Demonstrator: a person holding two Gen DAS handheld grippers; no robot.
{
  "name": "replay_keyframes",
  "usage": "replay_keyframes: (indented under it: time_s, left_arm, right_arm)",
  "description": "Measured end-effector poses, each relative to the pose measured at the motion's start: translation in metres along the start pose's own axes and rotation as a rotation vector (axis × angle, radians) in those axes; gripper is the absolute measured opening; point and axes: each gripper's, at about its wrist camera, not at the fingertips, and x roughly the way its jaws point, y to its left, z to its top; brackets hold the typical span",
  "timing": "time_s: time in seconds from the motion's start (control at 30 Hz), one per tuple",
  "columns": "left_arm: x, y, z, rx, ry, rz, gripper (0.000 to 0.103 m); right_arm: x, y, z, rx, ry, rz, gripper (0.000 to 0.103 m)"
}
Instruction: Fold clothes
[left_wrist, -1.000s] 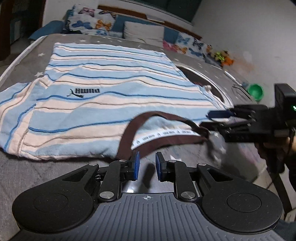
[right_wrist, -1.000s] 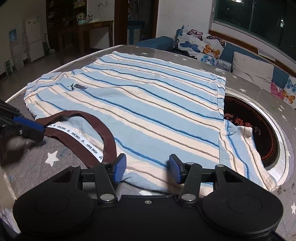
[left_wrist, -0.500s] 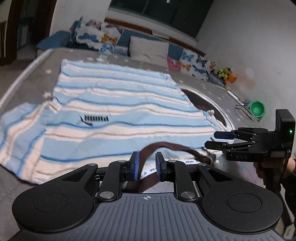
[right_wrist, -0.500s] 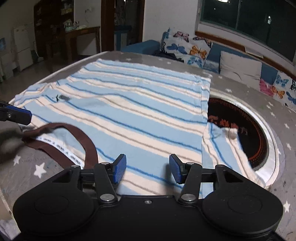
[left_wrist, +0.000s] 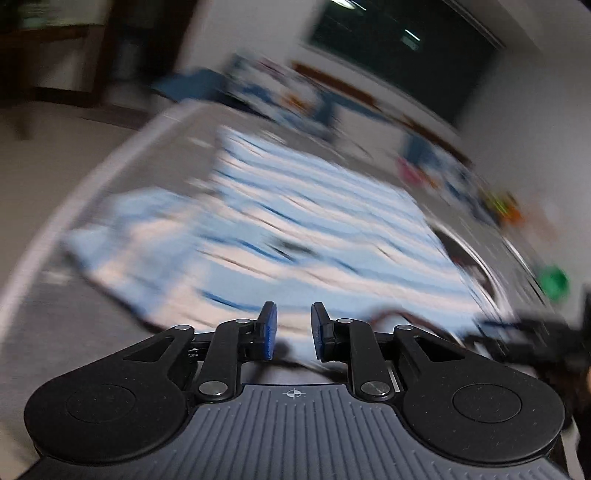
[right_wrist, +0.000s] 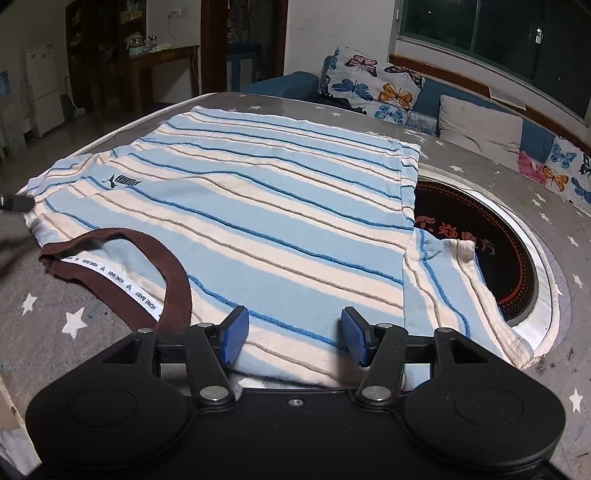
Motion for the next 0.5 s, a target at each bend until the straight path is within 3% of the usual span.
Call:
replay_keyframes:
  time_s: [0.1, 0.23, 0.5]
  left_arm:
    - [-0.004, 0.032, 0.011, -0.132, -0.058, 0.084, 0.020]
    - [0.004, 0.050, 0.023, -0.173, -0.082, 0.144, 0.020]
    - [0.016, 0.066, 0.028, -0.253, -0.091, 0.166, 0.020]
  right_arm:
    - [0.001, 0.000, 0.000, 0.000, 0.000, 0.000, 0.059]
    - [0.002, 0.000, 0.001, -0.001, 0.002, -0.002, 0.059]
    - [0.002, 0.000, 0.001, 0.002, 0.004, -0.002, 0.059]
